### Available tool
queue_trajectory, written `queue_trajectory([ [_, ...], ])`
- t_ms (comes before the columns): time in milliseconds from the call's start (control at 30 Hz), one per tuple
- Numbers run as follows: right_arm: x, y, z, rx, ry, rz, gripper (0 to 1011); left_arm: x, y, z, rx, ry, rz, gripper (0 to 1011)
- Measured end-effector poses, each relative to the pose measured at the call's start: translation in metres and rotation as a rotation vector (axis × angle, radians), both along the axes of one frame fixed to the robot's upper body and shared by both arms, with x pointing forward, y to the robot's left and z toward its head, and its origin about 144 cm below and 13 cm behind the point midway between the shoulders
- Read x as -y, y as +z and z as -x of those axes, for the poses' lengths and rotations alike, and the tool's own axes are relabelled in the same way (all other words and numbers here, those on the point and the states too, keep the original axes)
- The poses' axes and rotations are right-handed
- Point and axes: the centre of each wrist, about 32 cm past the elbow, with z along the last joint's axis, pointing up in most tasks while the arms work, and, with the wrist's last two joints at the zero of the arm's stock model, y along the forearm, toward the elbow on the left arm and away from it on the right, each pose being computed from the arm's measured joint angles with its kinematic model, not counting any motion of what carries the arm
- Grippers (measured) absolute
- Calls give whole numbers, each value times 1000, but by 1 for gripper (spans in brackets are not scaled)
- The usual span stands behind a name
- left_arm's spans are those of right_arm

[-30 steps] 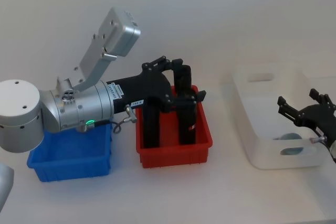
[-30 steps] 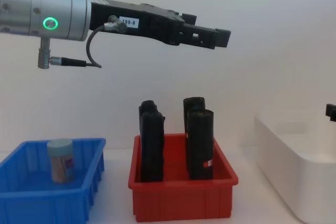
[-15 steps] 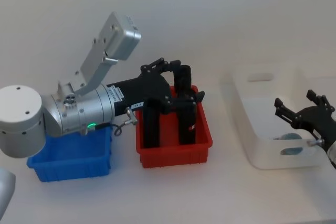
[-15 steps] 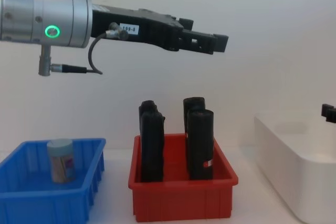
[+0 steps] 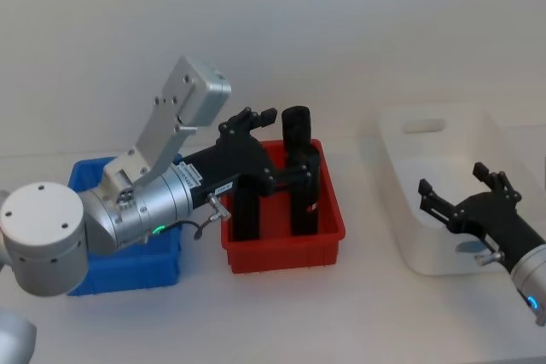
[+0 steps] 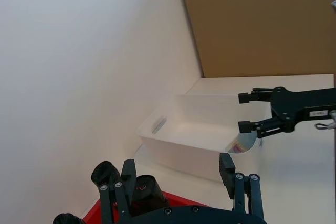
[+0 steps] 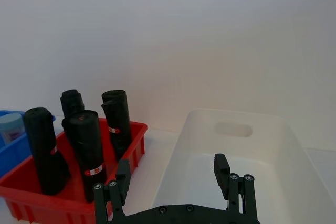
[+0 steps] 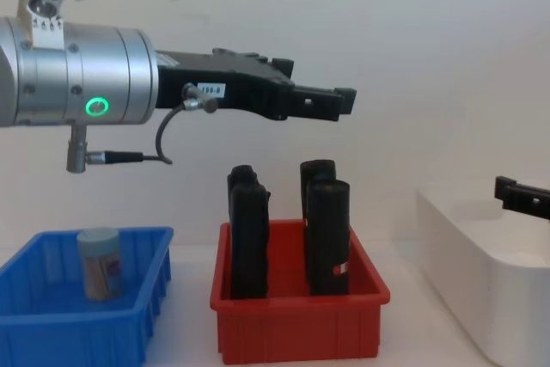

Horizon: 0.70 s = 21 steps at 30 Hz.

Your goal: Pick the cotton swabs from the blue box and place them into the white box.

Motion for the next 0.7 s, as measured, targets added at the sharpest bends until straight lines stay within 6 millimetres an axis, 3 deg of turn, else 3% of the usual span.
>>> queue_trajectory([
  [367,-25,8,31,9,24,0,1002,6,-25,12,22,110,29,1004],
  [700,-33,11,43,11,30,-2,1002,11,-46,24,39,204,56,1004],
])
